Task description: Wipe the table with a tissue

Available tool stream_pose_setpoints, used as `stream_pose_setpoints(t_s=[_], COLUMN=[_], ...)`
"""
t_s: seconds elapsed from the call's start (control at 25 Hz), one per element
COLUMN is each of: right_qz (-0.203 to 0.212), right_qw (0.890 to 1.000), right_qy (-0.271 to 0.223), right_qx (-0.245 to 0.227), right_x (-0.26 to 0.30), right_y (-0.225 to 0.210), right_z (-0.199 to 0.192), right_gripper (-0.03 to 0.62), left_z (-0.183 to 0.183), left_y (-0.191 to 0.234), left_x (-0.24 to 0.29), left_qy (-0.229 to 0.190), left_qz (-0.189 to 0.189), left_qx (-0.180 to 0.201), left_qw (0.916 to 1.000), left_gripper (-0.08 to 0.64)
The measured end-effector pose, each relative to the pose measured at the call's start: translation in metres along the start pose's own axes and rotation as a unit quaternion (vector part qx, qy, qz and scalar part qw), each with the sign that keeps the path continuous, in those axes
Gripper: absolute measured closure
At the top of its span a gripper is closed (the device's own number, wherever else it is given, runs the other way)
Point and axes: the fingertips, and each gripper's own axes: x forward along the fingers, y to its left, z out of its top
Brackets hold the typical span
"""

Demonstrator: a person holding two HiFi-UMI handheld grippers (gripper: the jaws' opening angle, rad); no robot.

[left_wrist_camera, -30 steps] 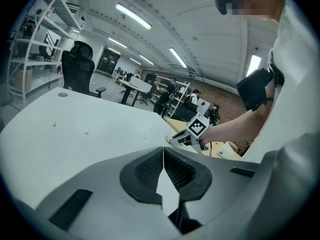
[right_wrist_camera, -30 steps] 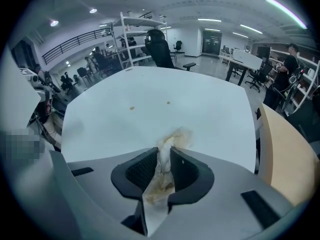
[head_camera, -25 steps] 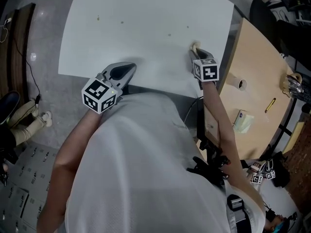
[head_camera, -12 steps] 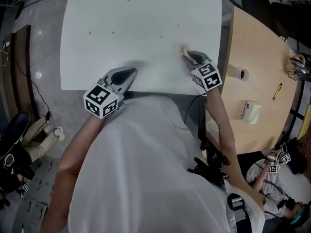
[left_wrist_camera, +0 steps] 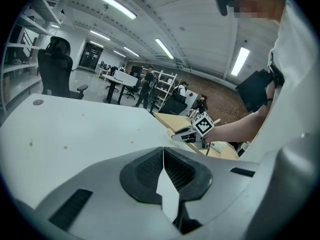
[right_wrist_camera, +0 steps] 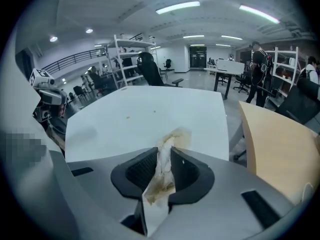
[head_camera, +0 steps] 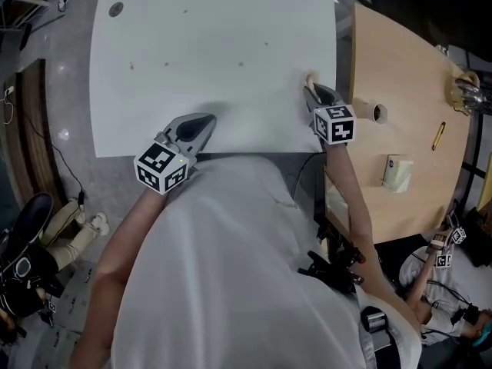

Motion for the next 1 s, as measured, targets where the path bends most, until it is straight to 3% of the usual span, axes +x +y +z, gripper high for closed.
stream_pose_setpoints(t_s=[0.24,0.44,0.68,1.0], right_qz=[0.062,0.087,0.064,0.023], right_qw=[0.996,0.991,0.989,0.987], right_qy=[-0.011,0.006,0.046,0.100], right_qx=[-0.064,-0.104,-0.123,-0.126], right_x=[0.023,0.051,0.093,0.108], right_y=[0.023,0.027,0.020,0.015], right_z=[0.032,0.057,0.082,0.078], right_gripper=[0.512,0.512,0.512,0.512], left_z=[0.001,-0.008,-0.015,-0.023], left_y=[0.002,0.006,0.021,0.038], left_x=[-0.003,-0.012,-0.037,-0.058], left_qy=[-0.011,-0.019,-0.028,-0.040], left_qz=[0.025,0.051,0.084,0.105], left_qx=[-0.009,-0.029,-0.047,-0.072], left_qw=[0.9996,0.9981,0.9949,0.9911], left_gripper=[0.552,0.552,0.552,0.552])
